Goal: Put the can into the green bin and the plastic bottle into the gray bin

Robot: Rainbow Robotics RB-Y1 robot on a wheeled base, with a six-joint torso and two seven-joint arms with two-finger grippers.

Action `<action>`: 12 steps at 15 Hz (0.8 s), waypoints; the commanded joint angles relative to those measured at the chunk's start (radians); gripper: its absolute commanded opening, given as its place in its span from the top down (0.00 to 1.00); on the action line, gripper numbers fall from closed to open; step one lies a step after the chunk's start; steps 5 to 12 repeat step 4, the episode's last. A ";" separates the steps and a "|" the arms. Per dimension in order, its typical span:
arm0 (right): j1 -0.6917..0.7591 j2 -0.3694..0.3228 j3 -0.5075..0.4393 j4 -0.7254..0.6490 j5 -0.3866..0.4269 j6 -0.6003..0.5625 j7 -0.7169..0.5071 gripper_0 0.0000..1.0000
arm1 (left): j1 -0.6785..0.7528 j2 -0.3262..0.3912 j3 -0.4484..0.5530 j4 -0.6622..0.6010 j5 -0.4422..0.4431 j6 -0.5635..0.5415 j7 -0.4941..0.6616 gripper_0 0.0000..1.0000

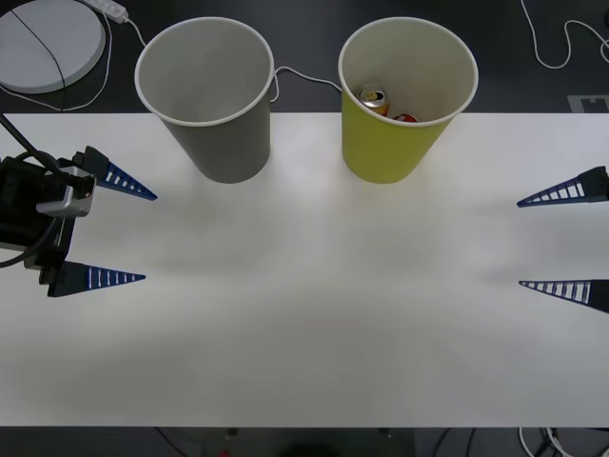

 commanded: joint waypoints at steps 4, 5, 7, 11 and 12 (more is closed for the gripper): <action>0.000 0.000 0.000 0.000 0.002 0.000 -0.004 0.00 | 0.000 0.000 0.000 0.000 0.000 0.000 0.000 0.00; 0.000 0.000 0.000 0.000 0.002 0.000 -0.004 0.00 | 0.000 0.000 0.000 0.000 0.000 0.000 0.000 0.00; 0.000 0.000 0.000 0.000 0.002 0.000 -0.004 0.00 | 0.000 0.000 0.000 0.000 0.000 0.000 0.000 0.00; 0.000 0.000 0.000 0.000 0.002 0.000 -0.004 0.00 | 0.000 0.000 0.000 0.000 0.000 0.000 0.000 0.00; 0.000 0.000 0.000 0.000 0.002 0.000 -0.004 0.00 | 0.000 0.000 0.000 0.000 0.000 0.000 0.000 0.00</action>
